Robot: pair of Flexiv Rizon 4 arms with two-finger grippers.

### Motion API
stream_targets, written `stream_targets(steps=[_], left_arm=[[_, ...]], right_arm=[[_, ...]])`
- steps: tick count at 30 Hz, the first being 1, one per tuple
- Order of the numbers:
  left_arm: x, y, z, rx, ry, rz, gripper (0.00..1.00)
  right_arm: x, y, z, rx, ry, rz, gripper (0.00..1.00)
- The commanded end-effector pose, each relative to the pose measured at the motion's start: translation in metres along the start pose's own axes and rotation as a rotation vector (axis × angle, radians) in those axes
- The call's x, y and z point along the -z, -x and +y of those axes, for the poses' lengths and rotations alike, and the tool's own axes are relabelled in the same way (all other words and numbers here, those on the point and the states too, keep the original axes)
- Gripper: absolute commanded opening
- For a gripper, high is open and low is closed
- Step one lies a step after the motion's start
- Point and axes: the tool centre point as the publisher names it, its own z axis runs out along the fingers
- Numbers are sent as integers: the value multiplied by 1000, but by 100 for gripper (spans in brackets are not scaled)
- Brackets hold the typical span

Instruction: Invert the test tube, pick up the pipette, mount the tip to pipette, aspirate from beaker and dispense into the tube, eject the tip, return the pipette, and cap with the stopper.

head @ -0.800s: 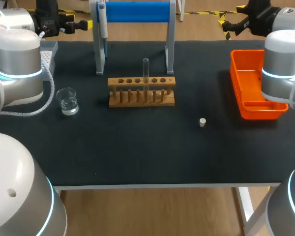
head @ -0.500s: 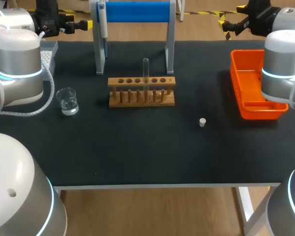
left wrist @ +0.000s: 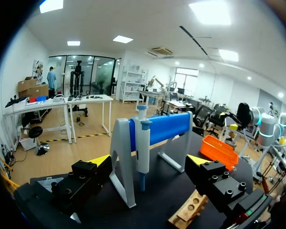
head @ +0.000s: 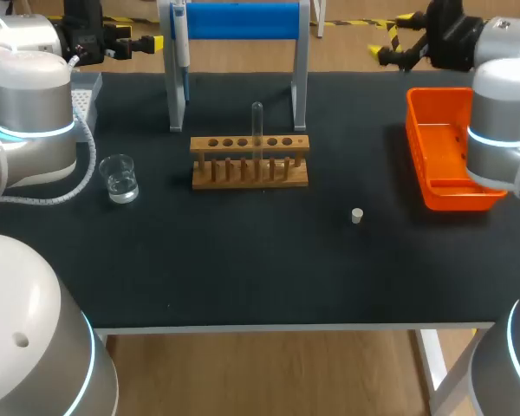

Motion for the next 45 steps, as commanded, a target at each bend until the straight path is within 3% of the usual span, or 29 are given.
stream_targets(steps=[1, 9, 16, 26, 37, 41, 45], left_arm=[[0, 0, 1, 0, -1, 0, 100], [0, 0, 1, 0, -1, 0, 100], [0, 0, 1, 0, -1, 0, 100], [0, 0, 1, 0, -1, 0, 100], [0, 0, 1, 0, -1, 0, 100], [13, -40, 10, -62, -2, 1, 100], [28, -94, 28, -121, -30, 26, 100]], right_arm=[[55, -46, -11, 0, 77, 98, 100], [58, -139, -42, -6, 172, 290, 100], [41, -178, -58, -26, 201, 318, 100], [16, -188, -66, -22, 151, 242, 100], [16, -184, -63, -11, 126, 212, 100], [16, -184, -63, -11, 126, 212, 100], [16, -184, -63, -11, 126, 212, 100]])
